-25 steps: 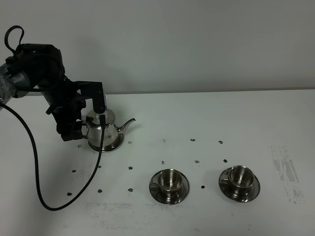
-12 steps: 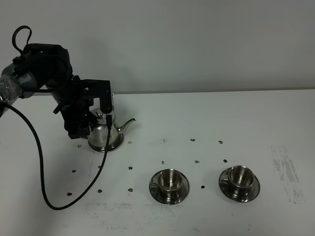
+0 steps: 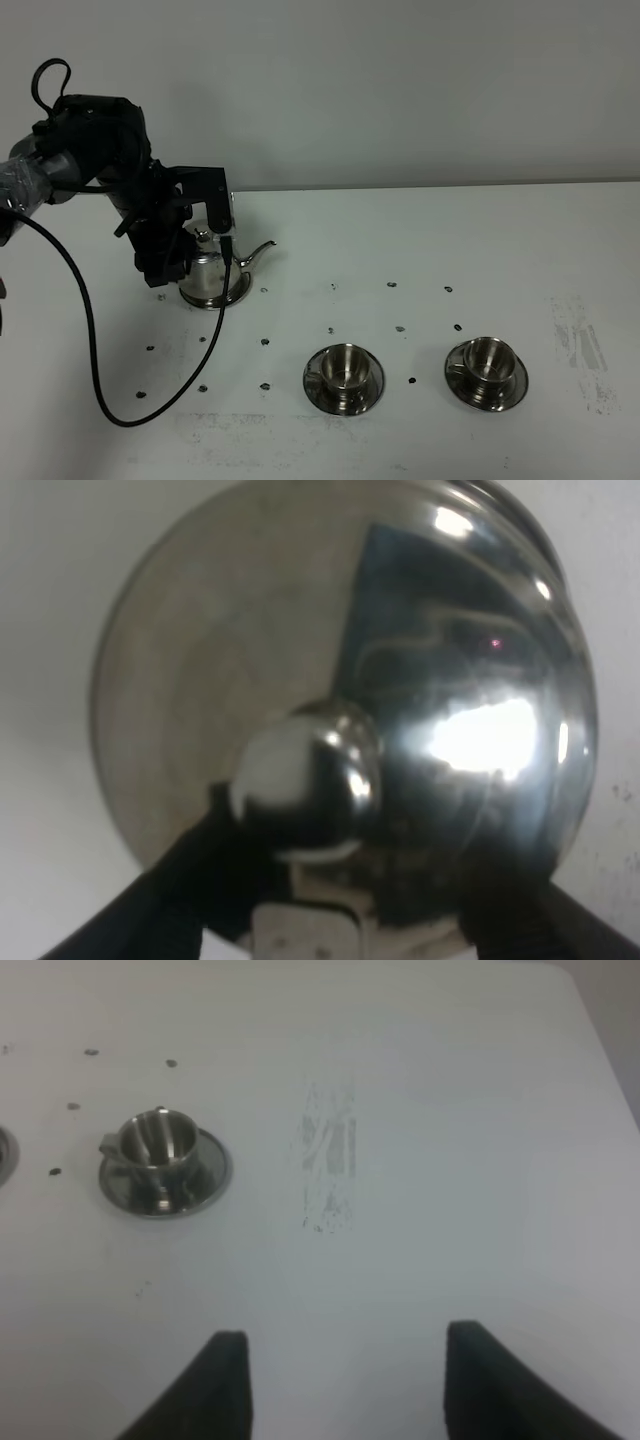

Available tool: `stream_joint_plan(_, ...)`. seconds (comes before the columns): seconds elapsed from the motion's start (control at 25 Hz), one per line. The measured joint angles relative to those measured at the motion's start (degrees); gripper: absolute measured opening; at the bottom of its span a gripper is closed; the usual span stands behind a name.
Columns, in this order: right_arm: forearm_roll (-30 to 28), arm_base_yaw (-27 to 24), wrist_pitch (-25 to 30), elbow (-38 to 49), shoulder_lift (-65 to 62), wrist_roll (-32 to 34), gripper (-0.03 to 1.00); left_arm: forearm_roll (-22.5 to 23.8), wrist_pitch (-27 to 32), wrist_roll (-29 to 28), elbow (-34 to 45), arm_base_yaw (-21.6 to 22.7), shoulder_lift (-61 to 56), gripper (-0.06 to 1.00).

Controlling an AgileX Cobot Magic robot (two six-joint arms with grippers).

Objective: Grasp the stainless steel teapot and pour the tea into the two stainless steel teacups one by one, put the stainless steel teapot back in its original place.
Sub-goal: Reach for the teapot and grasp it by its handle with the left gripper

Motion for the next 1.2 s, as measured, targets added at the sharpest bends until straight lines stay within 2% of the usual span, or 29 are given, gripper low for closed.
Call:
stream_joint_plan(0.32,0.00,0.00,0.00,0.04,0.00,0.00,0.45,0.00,0.05,-2.35,0.00,-0.11,0.27,0.63)
stream_joint_plan(0.44,0.00,0.00,0.00,0.04,0.00,0.00,0.45,0.00,0.10,-3.02,0.00,-0.11,0.65,0.58)
stream_joint_plan(0.52,0.00,0.00,0.00,0.04,0.00,0.00,0.45,0.00,0.10,-3.68,0.00,-0.11,0.91,0.45)
stream_joint_plan(0.6,0.00,0.00,0.00,0.04,0.00,0.00,0.45,0.00,0.16,-4.33,0.00,-0.11,0.97,0.25)
stream_joint_plan(0.92,0.00,0.00,0.00,0.04,0.00,0.00,0.45,-0.34,1.08,-4.69,-0.04,-0.11,0.97,0.25)
stream_joint_plan(1.2,0.00,0.00,0.00,0.04,0.00,0.00,0.45,-1.54,6.50,-4.01,-2.05,-0.11,-0.30,0.25)
